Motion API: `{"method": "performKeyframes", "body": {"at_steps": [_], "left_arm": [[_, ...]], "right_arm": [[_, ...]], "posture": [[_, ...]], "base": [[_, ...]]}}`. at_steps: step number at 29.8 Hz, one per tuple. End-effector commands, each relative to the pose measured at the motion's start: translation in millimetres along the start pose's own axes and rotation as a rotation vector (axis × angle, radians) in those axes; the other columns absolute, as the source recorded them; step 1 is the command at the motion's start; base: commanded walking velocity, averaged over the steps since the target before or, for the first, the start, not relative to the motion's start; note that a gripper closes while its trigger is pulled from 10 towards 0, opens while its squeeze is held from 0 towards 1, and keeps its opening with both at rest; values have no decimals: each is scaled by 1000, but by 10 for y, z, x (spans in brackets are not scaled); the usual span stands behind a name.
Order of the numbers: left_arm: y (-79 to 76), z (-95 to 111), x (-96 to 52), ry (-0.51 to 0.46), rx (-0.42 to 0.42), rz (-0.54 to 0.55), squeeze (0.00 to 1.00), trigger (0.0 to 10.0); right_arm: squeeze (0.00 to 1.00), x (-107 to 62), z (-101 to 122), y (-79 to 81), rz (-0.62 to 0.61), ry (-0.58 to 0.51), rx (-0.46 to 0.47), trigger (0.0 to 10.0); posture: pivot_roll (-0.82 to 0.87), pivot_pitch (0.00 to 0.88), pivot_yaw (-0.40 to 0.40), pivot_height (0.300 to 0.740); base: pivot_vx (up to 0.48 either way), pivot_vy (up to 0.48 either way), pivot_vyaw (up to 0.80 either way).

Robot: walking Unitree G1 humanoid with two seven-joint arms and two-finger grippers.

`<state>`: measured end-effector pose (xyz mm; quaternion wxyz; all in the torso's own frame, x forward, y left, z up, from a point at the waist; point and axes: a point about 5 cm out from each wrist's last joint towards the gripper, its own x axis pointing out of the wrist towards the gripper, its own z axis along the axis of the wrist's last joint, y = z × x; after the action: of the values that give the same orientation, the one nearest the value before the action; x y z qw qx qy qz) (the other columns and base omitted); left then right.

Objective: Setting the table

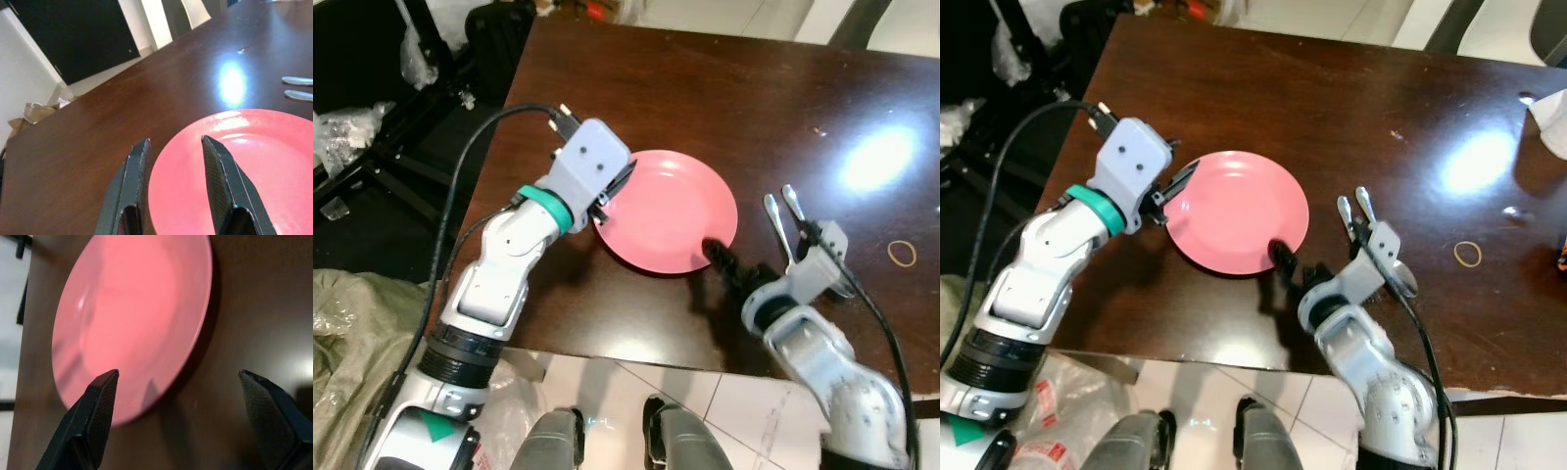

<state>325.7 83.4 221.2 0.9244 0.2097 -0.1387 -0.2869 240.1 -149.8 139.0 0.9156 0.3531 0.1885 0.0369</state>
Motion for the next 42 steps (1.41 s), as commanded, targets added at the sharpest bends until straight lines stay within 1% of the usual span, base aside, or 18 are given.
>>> {"method": "performKeyframes", "body": {"at_steps": [1, 5, 6, 7, 9, 10, 12, 18, 25, 27, 29, 34, 36, 37, 38, 39, 41, 42], "left_arm": [[-56, -64, -7, 17, -13, -19, 0, 10000], [-71, -71, 9, 16, -22, -18, 0, 10000], [-77, -80, 20, 17, -33, -13, 0, 10000], [-77, -80, 20, 17, -33, -13, 0, 10000], [-86, -91, 58, 20, -56, -7, 0, 10000], [-86, -91, 58, 20, -56, -7, 0, 10000], [-88, -86, 81, 20, -61, -10, 0, 10000], [-36, -62, 77, 16, -45, -15, 0, 10000], [0, -10, 69, 23, -45, -55, 0, 10000], [-34, 31, 79, 19, -66, -101, 0, 10000], [-59, 218, 134, -17, -103, -217, 0, 10000], [-61, 328, 138, -47, -141, -288, 0, 10000], [-99, 415, 79, -77, -209, -409, 0, 10000], [-99, 415, 79, -77, -209, -409, 0, 10000], [-146, 441, -5, -94, -199, -521, 0, 10000], [-161, 432, -37, -88, -183, -557, 0, 10000], [-172, 416, -60, -80, -160, -578, 0, 10000], [-177, 376, -80, -64, -124, -586, 0, 10000]], "right_arm": [[0, -27, -22, 7, -6, 15, -8, 10000], [0, -147, -60, -14, -33, 9, -114, 10000], [0, -193, 23, -87, -85, -49, -277, 10000], [0, -193, 23, -87, -85, -49, -277, 10000], [0, -205, 339, -206, -167, -241, -582, 10000], [0, -205, 339, -206, -167, -241, -582, 10000], [0, -189, 531, -240, -217, -344, -690, 10000], [0, -220, 712, -245, -292, -401, -736, 10000], [0, -94, 689, -448, -326, -325, -742, 10000], [0, -74, 674, -507, -339, -304, -747, 10000], [0, -54, 675, -618, -359, -276, -773, 10000], [0, -60, 694, -648, -368, -276, -778, 9765], [0, -67, 705, -697, -394, -272, -787, 9373], [0, -67, 705, -697, -394, -272, -787, 9373], [0, -64, 698, -735, -398, -266, -779, 9176], [0, -56, 694, -744, -392, -265, -773, 9216], [0, -49, 690, -749, -385, -265, -767, 9098], [0, -40, 690, -748, -372, -267, -767, 8078]], "posture": [[32, 121, 12, 740], [22, 113, 13, 740], [11, 103, 20, 740], [11, 103, 20, 740], [3, 102, 45, 740], [3, 102, 45, 740], [9, 104, 55, 740], [38, 118, 68, 740], [72, 178, 107, 740], [71, 181, 109, 740], [69, 186, 119, 740], [68, 186, 124, 740], [63, 186, 128, 740], [63, 186, 128, 740], [64, 189, 130, 740], [66, 190, 132, 740], [66, 190, 132, 740], [70, 192, 135, 740]], "base": [[0, 0, 0], [0, 0, 0], [0, 0, 0], [0, 0, 0], [0, 0, 0], [0, 0, 0], [0, 0, 0], [0, 0, 0], [0, 0, 0], [0, 0, 0], [0, 0, 0], [0, 0, 0], [0, 0, 0], [0, 0, 0], [0, 0, 0], [0, 0, 0], [0, 0, 0], [0, 0, 0]]}}
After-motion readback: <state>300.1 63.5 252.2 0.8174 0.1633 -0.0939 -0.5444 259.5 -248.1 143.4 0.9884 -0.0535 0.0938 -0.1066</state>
